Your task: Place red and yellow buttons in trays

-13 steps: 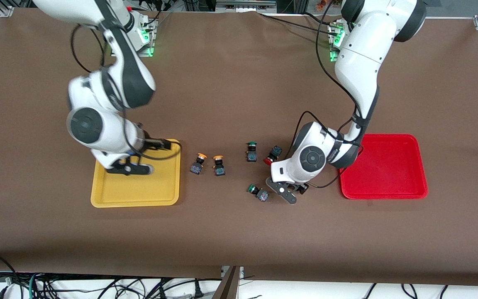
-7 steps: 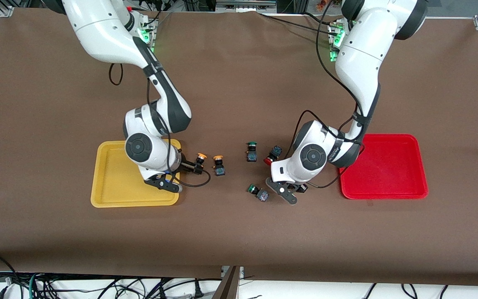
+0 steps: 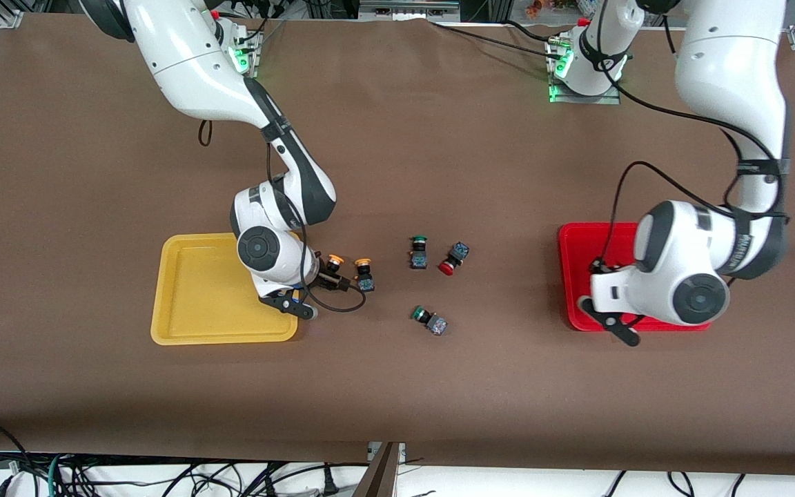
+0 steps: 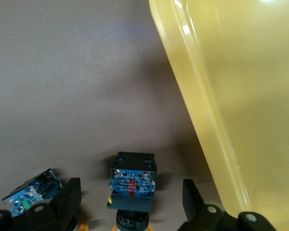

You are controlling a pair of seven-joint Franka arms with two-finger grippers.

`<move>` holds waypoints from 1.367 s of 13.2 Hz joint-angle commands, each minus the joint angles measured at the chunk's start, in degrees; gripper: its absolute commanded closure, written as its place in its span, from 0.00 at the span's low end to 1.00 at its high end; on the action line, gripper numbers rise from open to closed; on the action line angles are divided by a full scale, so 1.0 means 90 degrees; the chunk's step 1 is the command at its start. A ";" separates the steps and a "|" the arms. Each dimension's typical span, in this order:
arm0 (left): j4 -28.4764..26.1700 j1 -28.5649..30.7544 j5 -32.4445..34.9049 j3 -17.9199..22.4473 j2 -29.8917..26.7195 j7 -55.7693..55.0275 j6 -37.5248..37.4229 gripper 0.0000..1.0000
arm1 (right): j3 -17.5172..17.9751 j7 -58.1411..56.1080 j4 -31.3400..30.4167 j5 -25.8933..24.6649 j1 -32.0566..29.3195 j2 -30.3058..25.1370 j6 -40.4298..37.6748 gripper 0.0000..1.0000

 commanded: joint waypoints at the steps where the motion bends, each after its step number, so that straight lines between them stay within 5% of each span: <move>1: -0.0900 0.0010 0.0197 -0.0066 -0.0044 0.0103 0.0716 1.00 | -0.0031 0.0067 0.0091 0.0097 0.0063 0.0097 0.0001 0.29; 2: -0.1068 0.0068 0.0372 -0.0075 -0.0054 0.0103 0.0990 1.00 | -0.0022 0.0067 0.0081 0.0097 0.0063 0.0107 0.0001 0.37; 3: -0.1089 0.0088 0.0412 -0.0075 -0.0054 0.0103 0.1051 0.81 | -0.0031 0.0058 0.0062 0.0097 0.0063 0.0107 0.0001 0.43; 4: -0.1089 0.0098 0.0412 -0.0075 -0.0064 0.0103 0.1051 0.21 | -0.0031 0.0057 0.0033 0.0097 0.0063 0.0107 0.0001 0.49; 5: -0.1079 0.0088 0.0412 -0.0085 -0.0103 0.0113 0.1013 0.00 | -0.0031 0.0048 0.0032 0.0087 0.0063 0.0107 -0.0019 0.56; 7: -0.1012 0.0001 0.0383 -0.0133 -0.0433 -0.0043 0.0605 0.00 | -0.0041 -0.0088 0.0081 0.0077 0.0024 0.0010 -0.0116 0.71; 11: -0.0835 -0.0185 -0.0073 -0.1000 -0.0923 -0.1775 0.0329 0.00 | -0.0129 -0.0128 0.0917 0.0009 -0.0316 -0.0244 -0.1645 0.71; 14: -0.0816 -0.0244 -0.0902 -0.1519 -0.0593 -0.3079 0.1008 0.00 | -0.0168 -0.1255 0.1429 -0.0069 -0.0882 -0.0254 -0.2420 0.69; 18: -0.1127 -0.1158 -0.0927 -0.1560 -0.0240 -0.3439 0.2249 0.00 | -0.0928 -0.3386 0.0825 -0.0255 -0.1090 -0.0313 -0.2285 0.59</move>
